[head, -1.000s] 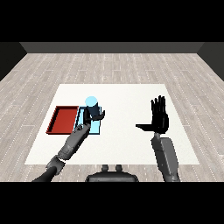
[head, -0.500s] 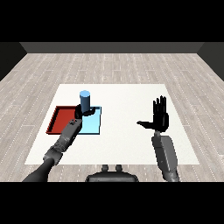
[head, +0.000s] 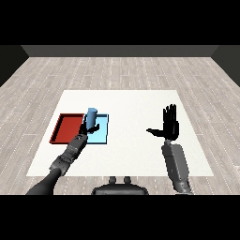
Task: Pick the blue can and put it in the blue box
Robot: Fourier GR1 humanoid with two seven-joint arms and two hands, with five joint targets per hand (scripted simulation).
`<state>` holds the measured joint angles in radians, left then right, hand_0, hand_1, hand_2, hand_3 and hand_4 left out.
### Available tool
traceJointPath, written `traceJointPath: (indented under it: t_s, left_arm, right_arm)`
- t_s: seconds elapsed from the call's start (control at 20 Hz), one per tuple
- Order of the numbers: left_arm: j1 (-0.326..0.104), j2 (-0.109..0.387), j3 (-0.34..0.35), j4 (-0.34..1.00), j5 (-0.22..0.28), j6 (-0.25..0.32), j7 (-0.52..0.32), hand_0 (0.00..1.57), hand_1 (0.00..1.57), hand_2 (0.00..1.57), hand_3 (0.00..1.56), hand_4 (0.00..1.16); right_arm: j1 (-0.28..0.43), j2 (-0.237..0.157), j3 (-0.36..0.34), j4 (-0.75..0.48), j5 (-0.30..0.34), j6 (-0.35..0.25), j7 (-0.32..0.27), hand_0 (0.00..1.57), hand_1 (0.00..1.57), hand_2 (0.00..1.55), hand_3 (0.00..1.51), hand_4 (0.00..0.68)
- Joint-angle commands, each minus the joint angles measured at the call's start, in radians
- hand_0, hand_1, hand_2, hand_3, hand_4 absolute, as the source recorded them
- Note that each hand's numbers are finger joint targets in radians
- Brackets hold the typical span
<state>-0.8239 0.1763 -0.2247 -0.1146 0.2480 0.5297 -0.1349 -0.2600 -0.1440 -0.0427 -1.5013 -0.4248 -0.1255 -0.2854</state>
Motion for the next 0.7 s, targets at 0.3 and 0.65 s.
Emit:
traceJointPath:
  t_s: [0.3, 0.65]
  left_arm:
    - [0.031, 0.002, 0.004, 0.098, -0.027, -0.114, -0.009, 0.36, 0.36, 0.41, 0.0, 0.63]
    - [0.003, 0.01, -0.004, 0.07, -0.054, 0.09, -0.022, 0.0, 0.0, 0.0, 0.0, 0.0]
  right_arm:
    - [0.041, -0.009, -0.005, -0.01, -0.019, 0.063, -0.016, 0.0, 0.0, 0.0, 0.0, 0.0]
    - [-0.002, 0.0, -0.032, 0.058, -0.041, 0.102, -0.058, 0.0, 0.0, 0.0, 0.0, 0.0]
